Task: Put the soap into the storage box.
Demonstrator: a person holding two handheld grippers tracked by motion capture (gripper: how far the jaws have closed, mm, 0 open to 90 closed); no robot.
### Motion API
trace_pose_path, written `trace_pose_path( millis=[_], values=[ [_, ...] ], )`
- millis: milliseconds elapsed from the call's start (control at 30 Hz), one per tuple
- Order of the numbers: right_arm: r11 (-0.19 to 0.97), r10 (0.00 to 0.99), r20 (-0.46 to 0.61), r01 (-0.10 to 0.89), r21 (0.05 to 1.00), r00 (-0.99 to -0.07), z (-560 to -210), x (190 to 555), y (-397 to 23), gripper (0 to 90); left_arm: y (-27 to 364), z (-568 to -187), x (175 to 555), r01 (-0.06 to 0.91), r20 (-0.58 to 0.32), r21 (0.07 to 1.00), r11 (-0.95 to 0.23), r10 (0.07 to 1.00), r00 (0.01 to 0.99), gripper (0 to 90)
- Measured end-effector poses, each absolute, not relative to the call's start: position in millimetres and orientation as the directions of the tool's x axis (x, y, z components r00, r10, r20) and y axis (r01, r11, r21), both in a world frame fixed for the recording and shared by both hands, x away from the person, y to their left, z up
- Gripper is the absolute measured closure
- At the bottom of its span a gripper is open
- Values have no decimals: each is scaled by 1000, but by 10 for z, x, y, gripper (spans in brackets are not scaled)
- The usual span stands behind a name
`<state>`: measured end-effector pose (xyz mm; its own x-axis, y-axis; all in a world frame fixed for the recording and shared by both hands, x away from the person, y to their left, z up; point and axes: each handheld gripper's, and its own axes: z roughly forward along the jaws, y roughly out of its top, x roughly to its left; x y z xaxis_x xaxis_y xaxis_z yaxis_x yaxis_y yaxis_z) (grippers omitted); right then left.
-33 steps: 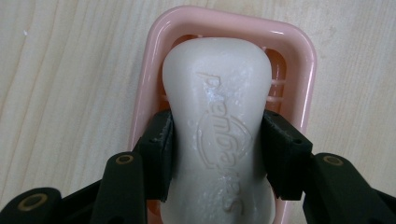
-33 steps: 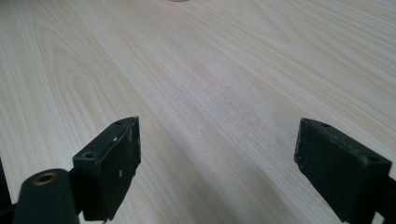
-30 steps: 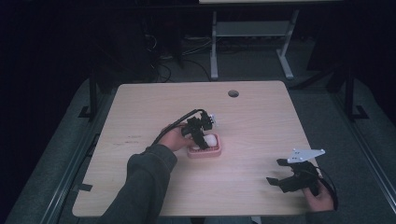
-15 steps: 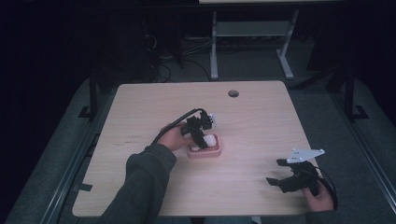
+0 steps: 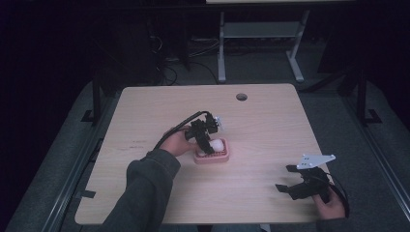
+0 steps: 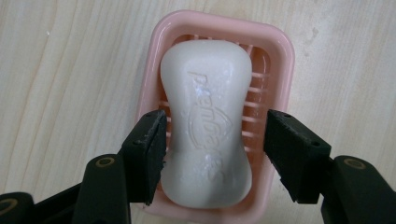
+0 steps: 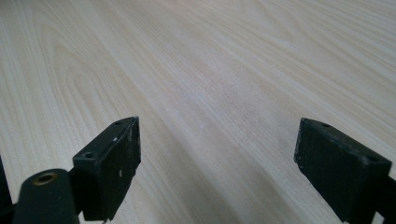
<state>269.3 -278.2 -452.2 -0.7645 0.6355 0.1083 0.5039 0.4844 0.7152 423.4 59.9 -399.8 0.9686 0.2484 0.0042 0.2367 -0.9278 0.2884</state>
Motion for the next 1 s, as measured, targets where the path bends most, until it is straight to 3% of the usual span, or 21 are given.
trace_pose_path(
  millis=[1000],
  values=[
    [493,643,98,509,705,-759,-4526,2697,-2750,143,959,-3919,4019,274,-15,338,-900,286,958,359]
  ],
)
